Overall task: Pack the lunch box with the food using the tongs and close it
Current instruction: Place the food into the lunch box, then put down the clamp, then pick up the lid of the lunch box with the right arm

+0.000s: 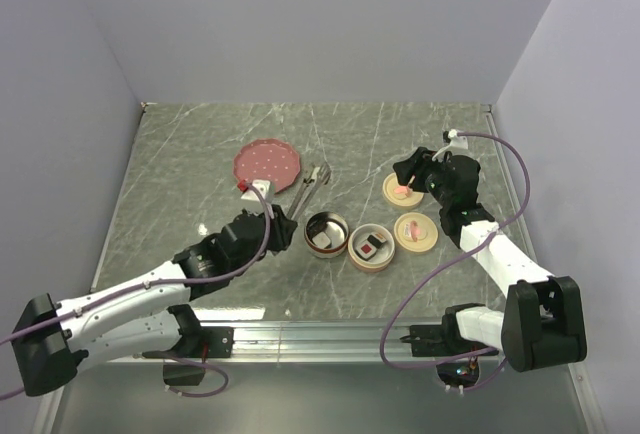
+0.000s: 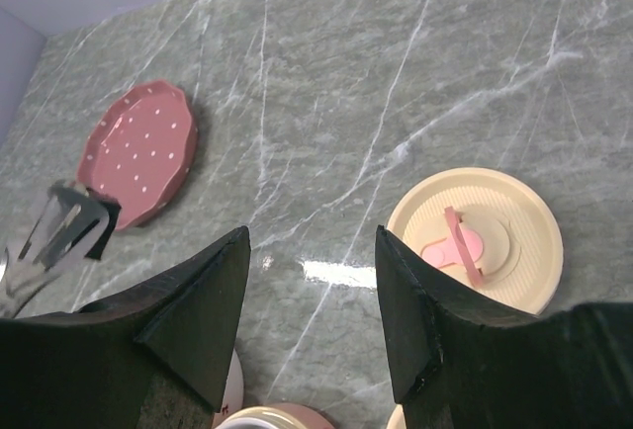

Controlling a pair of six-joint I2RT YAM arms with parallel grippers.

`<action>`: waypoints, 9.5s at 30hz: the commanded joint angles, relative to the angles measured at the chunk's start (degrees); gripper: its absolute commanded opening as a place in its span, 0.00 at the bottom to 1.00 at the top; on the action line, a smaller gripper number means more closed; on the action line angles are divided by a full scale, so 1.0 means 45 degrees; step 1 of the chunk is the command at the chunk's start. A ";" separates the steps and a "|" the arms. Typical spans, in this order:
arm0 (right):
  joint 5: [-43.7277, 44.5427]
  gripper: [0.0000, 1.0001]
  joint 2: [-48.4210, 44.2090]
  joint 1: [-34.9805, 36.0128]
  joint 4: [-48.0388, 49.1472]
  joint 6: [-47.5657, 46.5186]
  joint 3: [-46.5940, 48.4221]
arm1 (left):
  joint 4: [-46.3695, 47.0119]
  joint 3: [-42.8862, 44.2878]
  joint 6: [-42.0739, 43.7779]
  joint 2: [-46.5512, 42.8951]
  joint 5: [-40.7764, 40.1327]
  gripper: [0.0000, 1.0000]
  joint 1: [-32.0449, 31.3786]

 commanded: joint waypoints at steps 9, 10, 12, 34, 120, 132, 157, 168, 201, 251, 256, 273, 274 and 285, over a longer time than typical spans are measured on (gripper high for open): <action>0.0398 0.61 -0.0420 -0.0111 0.0156 0.0058 0.0264 | -0.1059 0.0715 -0.1779 0.1744 -0.3464 0.04 -0.4007; 0.0417 0.61 -0.0362 -0.0111 0.0136 0.0058 0.0284 | -0.1176 0.0696 -0.1896 0.1744 -0.3584 0.04 -0.4145; 0.0437 0.61 -0.0362 -0.0130 0.0136 0.0077 0.0284 | -0.1178 0.0580 -0.1995 0.1609 -0.3643 0.04 -0.4341; 0.0398 0.61 -0.0206 -0.0130 0.0097 0.0038 0.0323 | -0.3555 0.1319 -0.3693 0.1431 -0.6104 0.03 -0.7193; -0.0090 0.61 0.0341 -0.0130 0.0155 0.0019 0.0479 | -0.7473 0.3412 -0.5791 0.1491 -0.8566 0.46 -0.7665; -0.0266 0.61 0.0322 -0.0130 0.0351 0.0019 0.0362 | -0.1805 0.2239 -0.0261 0.0806 -0.5503 0.45 -0.0850; -0.0247 0.61 0.0868 -0.0130 0.0663 -0.0001 0.0343 | 0.2142 0.2766 0.1149 0.6136 -0.1612 0.43 0.7767; -0.0266 0.61 0.0888 -0.0130 0.0702 -0.0001 0.0304 | 0.2241 0.3196 0.0662 0.7603 -0.1203 0.42 0.8586; -0.0364 0.60 0.1142 -0.0111 0.0644 -0.0020 0.0362 | -0.1743 0.5149 -0.0393 0.9576 -0.0909 0.57 0.9564; 0.3054 0.53 0.5984 0.0104 -0.4980 0.0175 0.4991 | 0.7766 0.1125 0.1481 0.4967 0.7274 0.99 0.7865; 0.3113 0.50 0.6025 0.0143 -0.5352 0.0214 0.4933 | 0.7456 0.1516 0.1735 0.5318 0.7236 1.00 0.7865; 0.3289 0.30 0.7099 0.0729 -0.6445 0.0117 0.5850 | 0.6811 0.1614 0.2048 0.5396 0.6689 0.99 0.7865; 0.3347 0.24 0.7177 0.0710 -0.6446 0.0136 0.5928 | 0.6772 0.1594 0.2067 0.5397 0.6689 0.99 0.7865; 0.3795 0.00 0.7880 0.1080 -0.6993 -0.0078 0.6962 | 0.6869 0.1536 0.2028 0.5475 0.6552 0.98 0.7865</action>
